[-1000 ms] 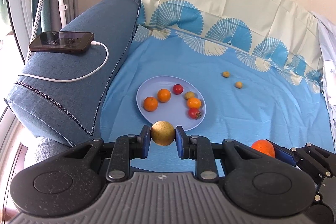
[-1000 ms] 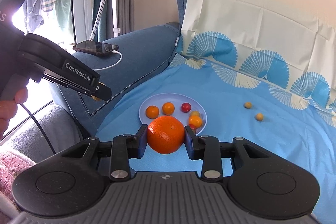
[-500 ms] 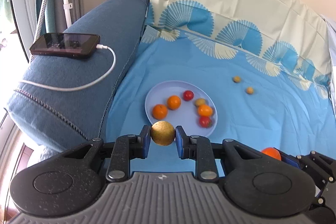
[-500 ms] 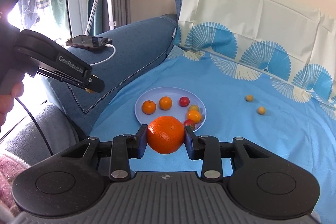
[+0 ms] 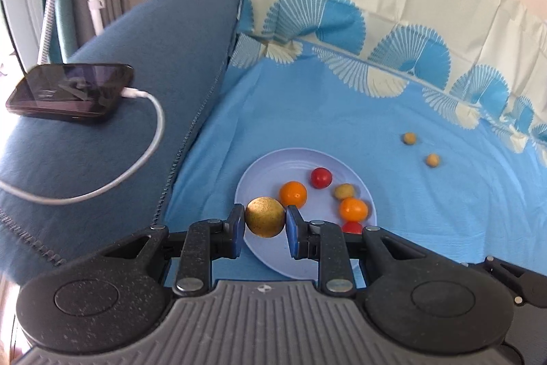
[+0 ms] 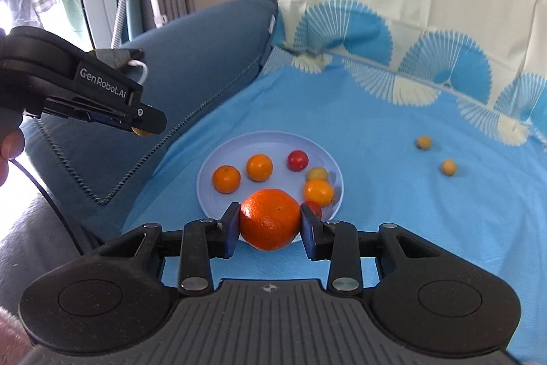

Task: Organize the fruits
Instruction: 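Carry the brown fruit and mandarin over the plate with both tools, then open both tools to drop the brown fruit and mandarin onto the plate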

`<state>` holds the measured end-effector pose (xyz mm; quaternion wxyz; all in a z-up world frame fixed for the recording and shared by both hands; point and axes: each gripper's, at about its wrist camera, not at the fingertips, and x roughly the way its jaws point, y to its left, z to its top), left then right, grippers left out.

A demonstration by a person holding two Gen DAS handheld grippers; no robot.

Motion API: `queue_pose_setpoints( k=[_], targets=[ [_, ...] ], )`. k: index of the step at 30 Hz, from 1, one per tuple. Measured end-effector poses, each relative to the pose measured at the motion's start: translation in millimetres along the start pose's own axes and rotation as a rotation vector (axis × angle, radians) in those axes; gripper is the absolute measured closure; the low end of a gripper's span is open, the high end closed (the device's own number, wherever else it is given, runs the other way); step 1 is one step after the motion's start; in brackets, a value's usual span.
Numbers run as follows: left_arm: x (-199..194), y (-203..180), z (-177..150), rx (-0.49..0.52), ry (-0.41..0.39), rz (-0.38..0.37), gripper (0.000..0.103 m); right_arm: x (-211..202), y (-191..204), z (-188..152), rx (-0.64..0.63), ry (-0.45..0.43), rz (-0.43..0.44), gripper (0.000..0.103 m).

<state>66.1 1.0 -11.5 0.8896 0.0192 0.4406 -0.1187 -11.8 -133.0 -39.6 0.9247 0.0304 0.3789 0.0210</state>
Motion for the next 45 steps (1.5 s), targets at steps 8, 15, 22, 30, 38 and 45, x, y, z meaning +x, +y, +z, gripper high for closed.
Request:
queue_pose_setpoints(
  k=[8,15,22,30,38,45],
  targets=[
    [58.9,-11.6,6.3,0.027,0.074,0.001,0.075,47.8,-11.1,11.1,-0.026,0.026,-0.011,0.065],
    [93.1,-19.5,7.3,0.046,0.112,0.015,0.075,84.6,-20.3,14.9,-0.046,0.065,-0.018,0.065],
    [116.4,-21.5,5.3,0.06,0.144,0.039,0.075,110.1,-23.4,13.1,-0.065,0.103,-0.014,0.065],
    [104.0,-15.2,10.6,0.035,0.068,0.047,0.001,112.3,-18.4,19.4,-0.125,0.058,-0.011,0.032],
    [58.2,-5.3,-10.1,0.005,0.095,0.055,0.0,59.5,-17.9,13.3,-0.099,0.043,-0.045,0.009],
    [-0.5,3.0,-38.7,-0.037,0.057,0.065,0.0,1.8,-6.5,-11.1,-0.021,0.037,-0.083,0.003]
  ],
)
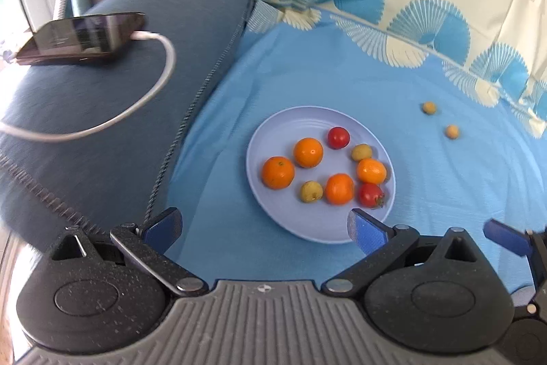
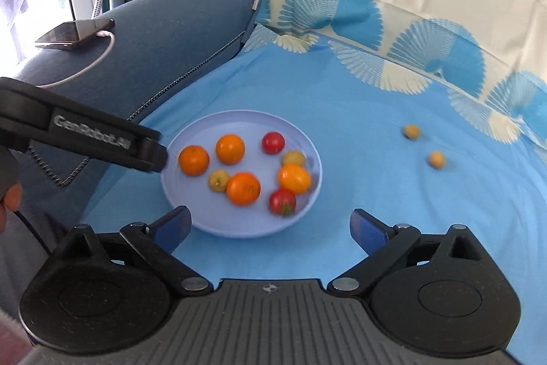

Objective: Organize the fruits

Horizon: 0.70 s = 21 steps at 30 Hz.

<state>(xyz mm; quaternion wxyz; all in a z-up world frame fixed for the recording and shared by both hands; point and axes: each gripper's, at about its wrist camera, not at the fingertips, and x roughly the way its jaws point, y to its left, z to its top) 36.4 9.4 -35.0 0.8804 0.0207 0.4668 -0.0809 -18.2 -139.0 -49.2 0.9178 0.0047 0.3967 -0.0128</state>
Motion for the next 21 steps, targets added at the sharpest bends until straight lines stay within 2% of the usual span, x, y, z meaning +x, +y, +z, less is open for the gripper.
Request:
queue_pose_setpoints(
  k=[9,21],
  targets=[
    [-55.1,3.7,-15.5,-0.014,-0.092,0.006,0.0,-69.6,9.0,-22.6,0.021,-0.115,-0.02,0.001],
    [-96.5,-14.7,-34.3,0.047,-0.178,-0.003,0.0,-115.6,9.7,-35.5,0.028,-0.219,-0.033,0.001]
  ],
)
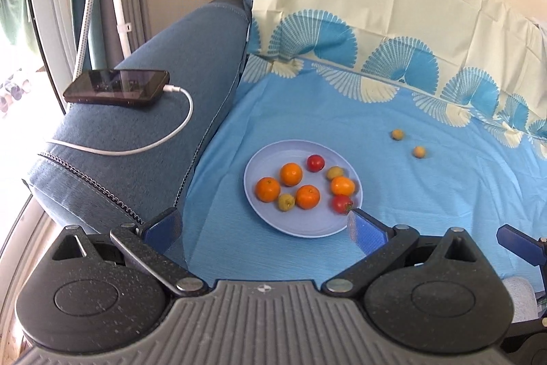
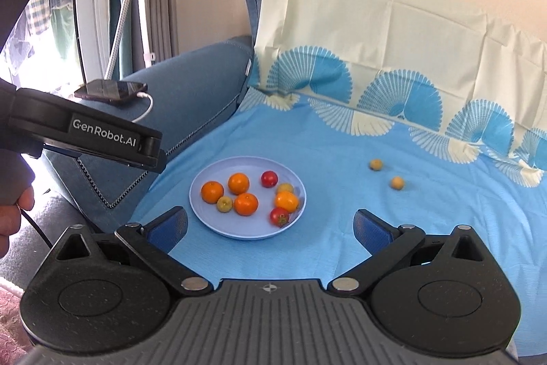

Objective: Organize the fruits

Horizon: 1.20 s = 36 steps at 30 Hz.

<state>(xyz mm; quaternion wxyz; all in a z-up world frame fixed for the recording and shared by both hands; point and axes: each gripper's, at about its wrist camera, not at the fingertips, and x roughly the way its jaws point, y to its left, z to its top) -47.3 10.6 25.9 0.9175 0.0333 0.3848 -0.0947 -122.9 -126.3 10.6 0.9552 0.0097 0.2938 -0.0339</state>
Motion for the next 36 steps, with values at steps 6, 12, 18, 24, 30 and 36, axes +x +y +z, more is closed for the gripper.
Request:
queue_pose_setpoints(
  k=[6,12,18,24,30,36],
  targets=[
    [-10.2,-2.7,-3.2,0.008,-0.011,-0.004,0.0,-11.6,-1.1,-2.4,0.006,-0.023,-0.001,0.001],
    [-16.1,-1.9,-5.1,0.008,-0.02,-0.001,0.0,-16.5,-0.9,-4.3,0.008,-0.034,-0.001,0.001],
    [-17.4,-1.7,-4.6,0.009,-0.025,-0.003,0.0,-17.5,-0.2,-4.1,0.011,-0.038,-0.005,0.001],
    [-14.8,-1.4,-4.4,0.01,-0.017,0.0,0.0,-15.1,0.5,-4.0,0.013,-0.03,-0.004,0.001],
    [-7.5,-2.2,-2.9,0.013,-0.002,0.006,0.0,-10.2,-1.0,-3.4,0.019,-0.015,0.0,0.001],
    [1.6,-3.7,0.2,0.011,0.016,0.006,0.0,-3.4,-3.7,-3.2,0.023,0.001,0.001,0.001]
  ],
)
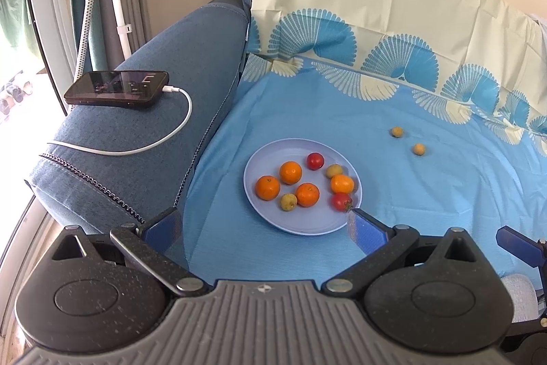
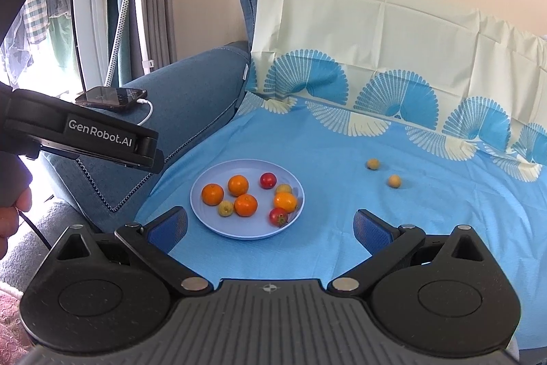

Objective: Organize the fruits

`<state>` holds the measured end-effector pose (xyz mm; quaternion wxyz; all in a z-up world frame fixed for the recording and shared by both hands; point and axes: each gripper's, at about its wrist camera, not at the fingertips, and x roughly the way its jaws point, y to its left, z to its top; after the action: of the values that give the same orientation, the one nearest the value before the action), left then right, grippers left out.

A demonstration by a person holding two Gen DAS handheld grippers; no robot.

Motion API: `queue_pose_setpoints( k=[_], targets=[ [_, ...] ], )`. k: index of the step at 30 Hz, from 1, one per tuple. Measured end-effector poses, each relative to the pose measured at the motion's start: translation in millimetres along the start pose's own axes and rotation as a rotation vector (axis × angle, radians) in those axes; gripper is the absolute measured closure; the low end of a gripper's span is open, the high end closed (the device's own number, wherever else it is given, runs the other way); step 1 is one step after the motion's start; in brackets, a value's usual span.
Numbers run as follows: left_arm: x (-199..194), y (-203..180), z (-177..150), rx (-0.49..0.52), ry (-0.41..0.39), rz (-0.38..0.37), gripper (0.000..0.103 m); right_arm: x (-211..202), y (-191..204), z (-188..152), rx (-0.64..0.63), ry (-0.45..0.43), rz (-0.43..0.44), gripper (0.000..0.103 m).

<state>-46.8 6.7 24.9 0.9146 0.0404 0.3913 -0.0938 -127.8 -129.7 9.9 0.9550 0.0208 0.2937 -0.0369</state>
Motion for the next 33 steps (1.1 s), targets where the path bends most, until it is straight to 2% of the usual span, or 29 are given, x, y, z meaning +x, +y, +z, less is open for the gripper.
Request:
queue_pose_setpoints(
  k=[22,27,33],
  targets=[
    [38.8,-22.4,22.6,0.038,0.057,0.001,0.0,33.9,-28.4,-0.4,0.07,0.057,-0.021,0.001],
    [62.4,-42.1,43.6,0.051,0.073,-0.02,0.0,53.9,-54.8,3.2,0.101,0.062,-0.077,0.001],
    [105.6,-89.9,78.7,0.101,0.072,-0.069,0.0,94.1,-112.4,9.9,0.15,0.054,-0.209,0.001]
  ],
)
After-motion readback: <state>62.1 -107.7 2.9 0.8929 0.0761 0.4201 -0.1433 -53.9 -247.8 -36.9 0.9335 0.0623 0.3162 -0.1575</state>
